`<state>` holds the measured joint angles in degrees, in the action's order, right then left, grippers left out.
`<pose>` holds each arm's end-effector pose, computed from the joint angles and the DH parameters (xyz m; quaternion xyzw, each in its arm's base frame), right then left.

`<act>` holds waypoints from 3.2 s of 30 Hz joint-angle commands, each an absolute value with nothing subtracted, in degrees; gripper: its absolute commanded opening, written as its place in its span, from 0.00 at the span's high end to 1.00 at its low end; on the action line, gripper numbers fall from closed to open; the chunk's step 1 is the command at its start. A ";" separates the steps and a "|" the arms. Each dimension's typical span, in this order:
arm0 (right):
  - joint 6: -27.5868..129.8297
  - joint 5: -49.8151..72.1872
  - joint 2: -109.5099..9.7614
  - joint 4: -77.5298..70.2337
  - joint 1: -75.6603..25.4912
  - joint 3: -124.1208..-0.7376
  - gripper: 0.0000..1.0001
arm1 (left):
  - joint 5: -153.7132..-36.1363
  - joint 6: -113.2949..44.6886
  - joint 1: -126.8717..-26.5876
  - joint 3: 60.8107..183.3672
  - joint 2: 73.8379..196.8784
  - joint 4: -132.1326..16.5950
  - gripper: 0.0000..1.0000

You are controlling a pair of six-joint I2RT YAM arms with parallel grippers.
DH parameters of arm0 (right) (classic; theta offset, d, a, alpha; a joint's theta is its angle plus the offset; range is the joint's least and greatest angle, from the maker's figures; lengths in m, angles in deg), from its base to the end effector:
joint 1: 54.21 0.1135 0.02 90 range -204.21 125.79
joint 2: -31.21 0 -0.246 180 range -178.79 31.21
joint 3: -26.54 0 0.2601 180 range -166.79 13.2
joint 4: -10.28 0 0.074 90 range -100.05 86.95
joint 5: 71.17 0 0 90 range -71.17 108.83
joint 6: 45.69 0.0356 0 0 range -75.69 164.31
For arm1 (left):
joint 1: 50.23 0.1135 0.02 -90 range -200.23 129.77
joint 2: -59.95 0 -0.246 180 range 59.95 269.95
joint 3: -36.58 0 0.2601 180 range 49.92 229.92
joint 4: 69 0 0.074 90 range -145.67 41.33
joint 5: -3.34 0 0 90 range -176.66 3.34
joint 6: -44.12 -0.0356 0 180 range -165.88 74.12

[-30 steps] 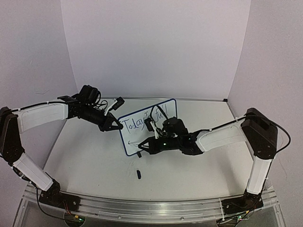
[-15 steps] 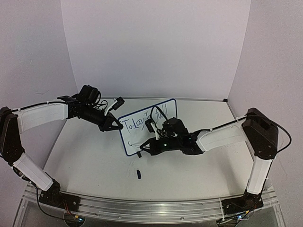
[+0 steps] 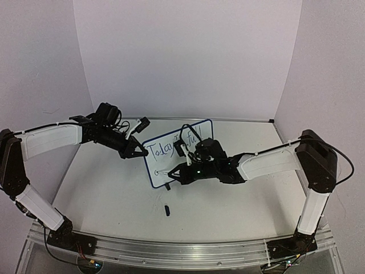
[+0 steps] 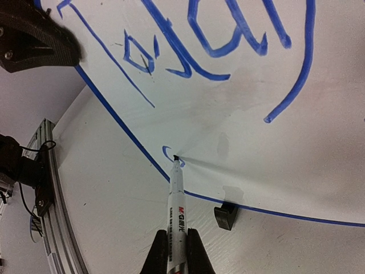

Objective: Write a sentence on the whiteboard

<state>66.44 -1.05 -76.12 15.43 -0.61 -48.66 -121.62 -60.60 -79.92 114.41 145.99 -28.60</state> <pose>0.2332 0.3366 0.1612 -0.3146 0.7838 0.4322 0.3161 0.2754 -0.1805 0.2444 0.4355 0.7860 -0.3225 0.2976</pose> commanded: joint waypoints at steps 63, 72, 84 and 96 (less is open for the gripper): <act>64.87 -3.73 -73.93 14.57 -4.11 -50.43 1.00 | -120.49 -61.12 -80.90 115.05 147.67 -24.96 1.00; 65.60 -3.15 -74.51 14.35 -4.11 -47.51 1.00 | -120.45 -61.09 -80.92 115.11 147.80 -24.94 1.00; 66.10 -2.77 -78.08 14.44 -3.99 -46.18 1.00 | -120.33 -61.12 -80.90 115.06 147.84 -24.90 1.00; 67.60 -5.46 -76.94 17.23 -3.25 -46.78 1.00 | -120.33 -61.11 -80.90 115.05 147.84 -24.90 1.00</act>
<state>66.17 -4.61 -78.68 13.72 -3.43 -46.24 -121.58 -60.43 -79.97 114.45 146.12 -28.73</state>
